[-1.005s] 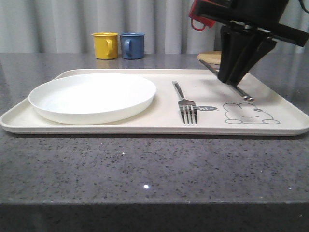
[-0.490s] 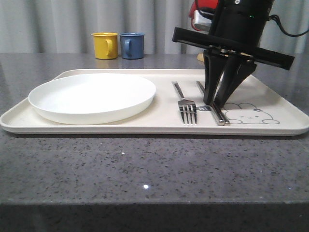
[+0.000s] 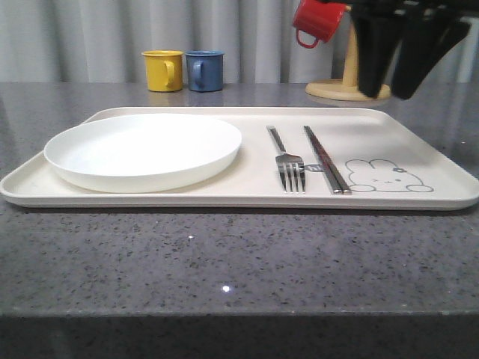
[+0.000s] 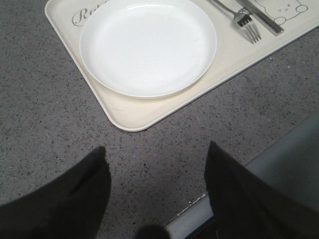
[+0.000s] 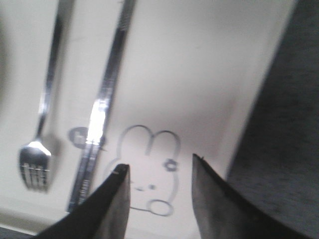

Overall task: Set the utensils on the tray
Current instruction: 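Place the chopsticks on the tray beside the fork, release, then grasp the spoon by its handle with the right gripper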

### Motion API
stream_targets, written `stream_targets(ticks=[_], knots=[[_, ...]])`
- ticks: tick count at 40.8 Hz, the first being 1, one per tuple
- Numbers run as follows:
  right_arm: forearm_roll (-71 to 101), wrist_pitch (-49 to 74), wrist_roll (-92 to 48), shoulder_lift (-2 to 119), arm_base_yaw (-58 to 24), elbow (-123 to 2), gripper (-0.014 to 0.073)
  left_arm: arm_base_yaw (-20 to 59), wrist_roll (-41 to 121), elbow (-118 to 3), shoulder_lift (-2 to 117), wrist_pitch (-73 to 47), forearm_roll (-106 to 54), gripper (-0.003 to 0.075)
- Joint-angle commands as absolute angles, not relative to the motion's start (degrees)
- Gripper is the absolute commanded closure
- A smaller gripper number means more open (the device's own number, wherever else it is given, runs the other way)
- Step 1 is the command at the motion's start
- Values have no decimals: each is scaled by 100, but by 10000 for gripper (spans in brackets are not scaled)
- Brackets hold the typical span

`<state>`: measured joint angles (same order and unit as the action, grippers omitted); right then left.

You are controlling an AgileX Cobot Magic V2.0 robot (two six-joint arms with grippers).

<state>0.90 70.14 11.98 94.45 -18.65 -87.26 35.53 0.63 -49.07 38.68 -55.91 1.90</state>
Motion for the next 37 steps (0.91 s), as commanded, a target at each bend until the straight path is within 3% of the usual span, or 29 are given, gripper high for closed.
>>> stream_targets(ticks=[1,16,37], knots=[[-645,7564,1090,8871,-1520,-8626,265,3601,0,-5036,3865,-5232,198,319],[-597,7501,245,8779,502,-8248,266,3601,0,-5036,3865,-5232,198,319],[-788,7204,-227,9391,1088,-8253,266,3601,0,-5036,3865,-5232,198,319]])
